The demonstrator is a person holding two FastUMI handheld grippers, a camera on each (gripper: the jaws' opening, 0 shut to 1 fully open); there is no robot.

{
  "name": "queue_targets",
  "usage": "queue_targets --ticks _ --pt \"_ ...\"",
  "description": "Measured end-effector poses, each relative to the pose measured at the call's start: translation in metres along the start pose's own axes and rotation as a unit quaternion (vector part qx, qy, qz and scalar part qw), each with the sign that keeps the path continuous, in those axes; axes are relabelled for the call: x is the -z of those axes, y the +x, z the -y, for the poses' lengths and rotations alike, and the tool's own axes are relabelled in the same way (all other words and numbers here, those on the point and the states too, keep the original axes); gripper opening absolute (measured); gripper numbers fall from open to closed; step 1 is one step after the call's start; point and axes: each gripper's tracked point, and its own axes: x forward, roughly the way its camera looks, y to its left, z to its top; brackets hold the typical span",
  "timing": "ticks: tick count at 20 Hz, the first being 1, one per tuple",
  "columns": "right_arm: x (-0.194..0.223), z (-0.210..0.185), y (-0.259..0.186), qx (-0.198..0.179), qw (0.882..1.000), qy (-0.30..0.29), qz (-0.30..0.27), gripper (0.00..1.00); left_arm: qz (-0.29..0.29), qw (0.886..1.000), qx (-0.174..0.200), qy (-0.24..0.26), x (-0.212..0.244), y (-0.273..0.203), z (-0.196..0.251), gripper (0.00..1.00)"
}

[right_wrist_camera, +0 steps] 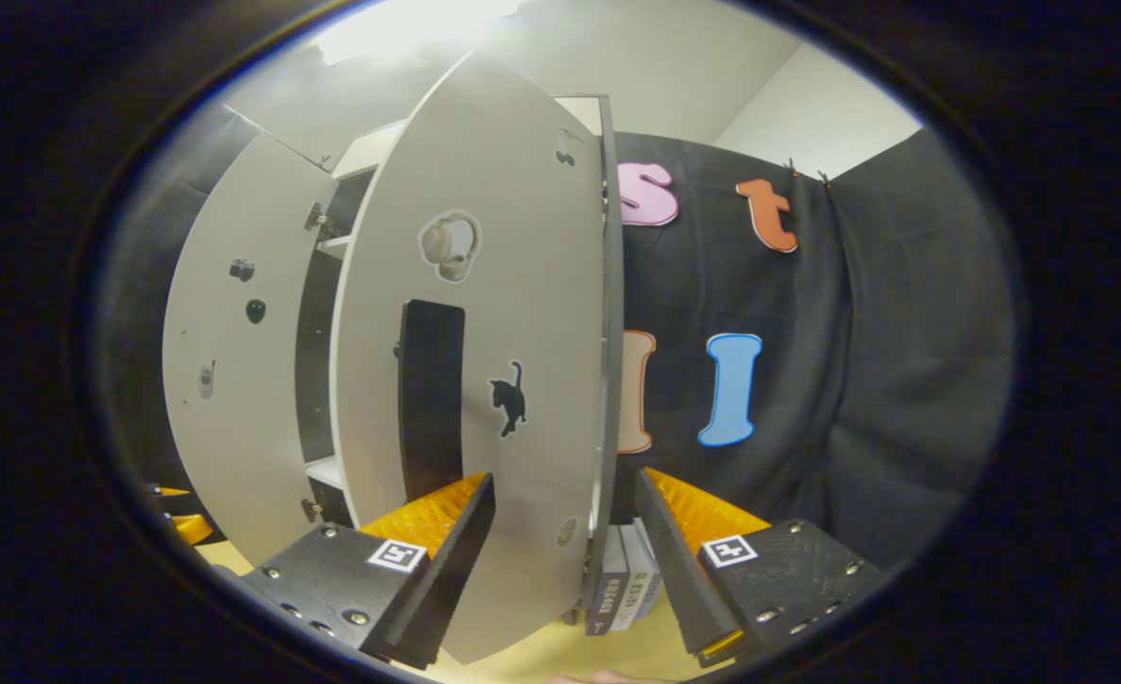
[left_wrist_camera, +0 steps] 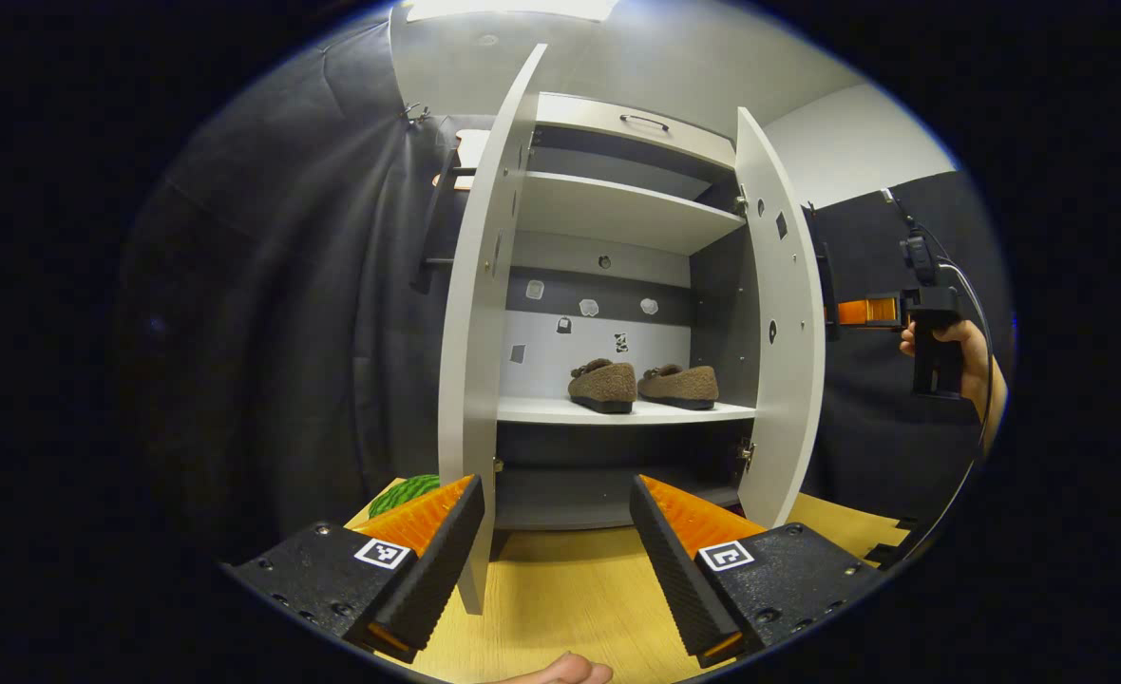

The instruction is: Grab one shoe with the right hand and put it into the shoe cabinet, grab the other shoe with the left hand and put it into the shoe cabinet; then close the right door with the right hand and the left door with the left hand.

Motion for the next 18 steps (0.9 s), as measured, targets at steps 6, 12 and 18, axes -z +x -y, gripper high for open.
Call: queue_targets --ticks 6,12,18 --pt "0.005 -0.051 -0.001 -0.060 0.998 0.031 -0.005 0.98 -0.009 1.000 -0.004 0.006 0.003 -0.007 -0.006 0.94" --pt "0.014 -0.044 -0.016 -0.050 0.999 0.018 0.007 0.98 0.002 1.000 -0.027 0.009 -0.011 -0.018 -0.029 0.95" --pt "0.022 -0.031 -0.037 -0.045 0.999 0.023 0.010 0.98 0.009 0.998 -0.056 -0.012 -0.032 -0.035 -0.072 0.94"
